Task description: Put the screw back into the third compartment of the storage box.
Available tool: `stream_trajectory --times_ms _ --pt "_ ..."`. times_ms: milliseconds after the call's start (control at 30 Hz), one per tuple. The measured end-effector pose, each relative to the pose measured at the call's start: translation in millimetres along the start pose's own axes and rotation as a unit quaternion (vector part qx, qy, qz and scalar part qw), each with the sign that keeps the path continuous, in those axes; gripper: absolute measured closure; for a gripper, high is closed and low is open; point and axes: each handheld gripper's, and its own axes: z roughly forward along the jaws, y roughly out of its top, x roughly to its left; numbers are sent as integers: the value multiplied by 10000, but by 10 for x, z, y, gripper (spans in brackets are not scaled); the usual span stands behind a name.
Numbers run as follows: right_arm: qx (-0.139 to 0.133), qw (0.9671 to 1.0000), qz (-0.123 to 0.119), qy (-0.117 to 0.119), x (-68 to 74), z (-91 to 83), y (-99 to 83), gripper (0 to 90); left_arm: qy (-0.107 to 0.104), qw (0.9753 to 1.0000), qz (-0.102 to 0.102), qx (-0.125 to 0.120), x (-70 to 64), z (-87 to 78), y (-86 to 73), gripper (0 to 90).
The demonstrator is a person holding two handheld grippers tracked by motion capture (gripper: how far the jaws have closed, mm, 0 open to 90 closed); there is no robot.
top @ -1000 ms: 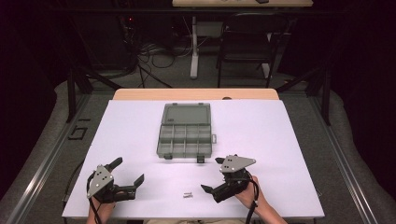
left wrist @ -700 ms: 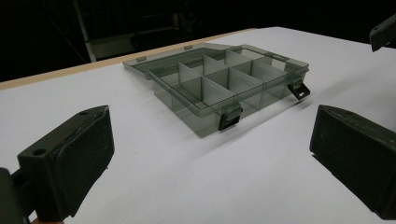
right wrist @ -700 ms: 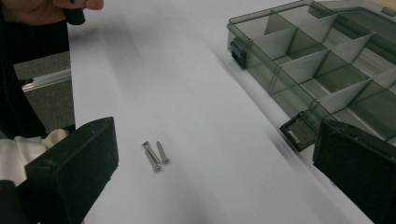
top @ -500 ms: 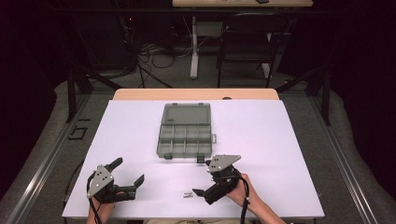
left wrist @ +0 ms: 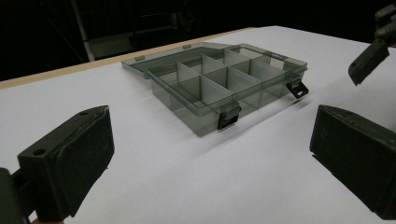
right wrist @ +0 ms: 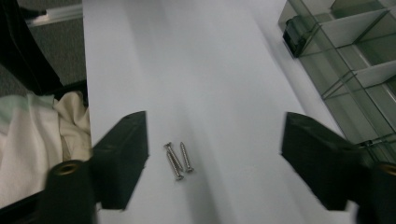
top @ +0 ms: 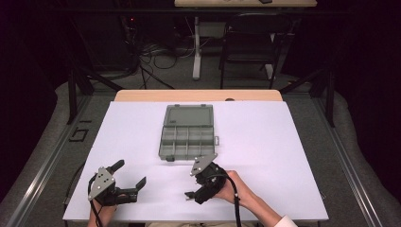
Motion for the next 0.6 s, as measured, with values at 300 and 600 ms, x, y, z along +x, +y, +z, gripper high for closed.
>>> stream_trajectory --times_ms 300,600 --pt "836 9957 -332 238 12 217 79 561 -14 10000 6 4 1 3 0 0" --pt "1412 9875 -596 380 62 366 117 728 -12 10000 12 11 3 1 1 0"
